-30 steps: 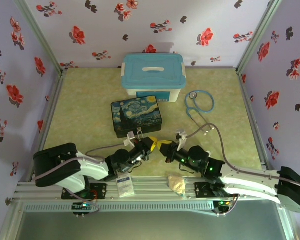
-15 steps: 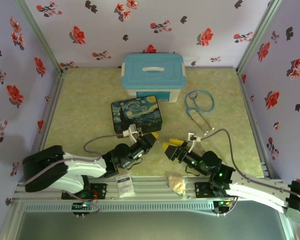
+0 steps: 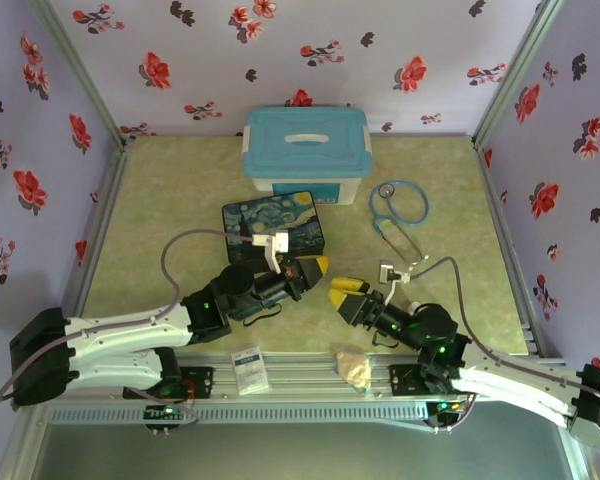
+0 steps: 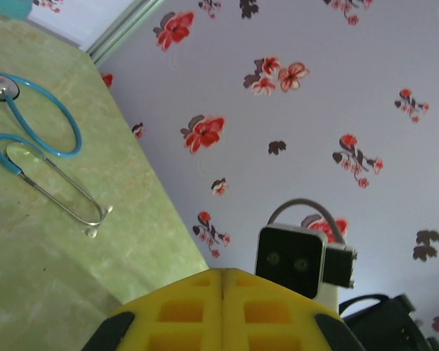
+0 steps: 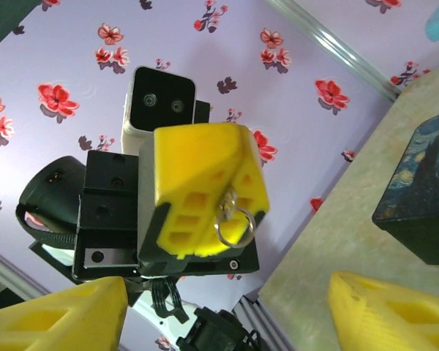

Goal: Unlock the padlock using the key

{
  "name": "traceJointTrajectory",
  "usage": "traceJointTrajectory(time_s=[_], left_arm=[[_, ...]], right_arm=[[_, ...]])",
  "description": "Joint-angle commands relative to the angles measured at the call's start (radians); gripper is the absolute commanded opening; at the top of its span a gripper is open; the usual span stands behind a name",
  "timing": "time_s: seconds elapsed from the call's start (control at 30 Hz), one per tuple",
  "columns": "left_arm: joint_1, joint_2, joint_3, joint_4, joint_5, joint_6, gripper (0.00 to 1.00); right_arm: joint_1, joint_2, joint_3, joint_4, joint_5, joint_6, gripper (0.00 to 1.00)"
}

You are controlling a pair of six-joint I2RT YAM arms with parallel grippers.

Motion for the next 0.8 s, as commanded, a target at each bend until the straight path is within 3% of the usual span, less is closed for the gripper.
traceJointTrajectory(time_s=[0.0, 0.27, 0.43, 0.6, 0.77], left_arm=[[0.0, -0.007, 0.036, -0.025, 0.054, 0.062, 0.0], [-0.015, 0.004, 0.026, 0.022, 0.056, 0.033, 0.0], [-0.018, -0.009, 0.025, 0.029, 0.056, 0.033, 0.0], [-0.023, -0.004, 0.026, 0.036, 0.07, 0.014, 0.0], [-0.033, 0.008, -0.002, 0.096, 0.074, -0.022, 0.0]], right_arm=[[-0.006, 0.036, 0.031, 0.109, -0.061, -0.019, 0.67], [-0.015, 0.056, 0.038, 0.126, -0.053, -0.04, 0.57], [-0.019, 0.068, 0.037, 0.131, -0.046, -0.046, 0.41], [-0.025, 0.081, 0.041, 0.127, -0.039, -0.045, 0.38], [-0.026, 0.097, 0.049, 0.127, -0.042, -0.052, 0.29]])
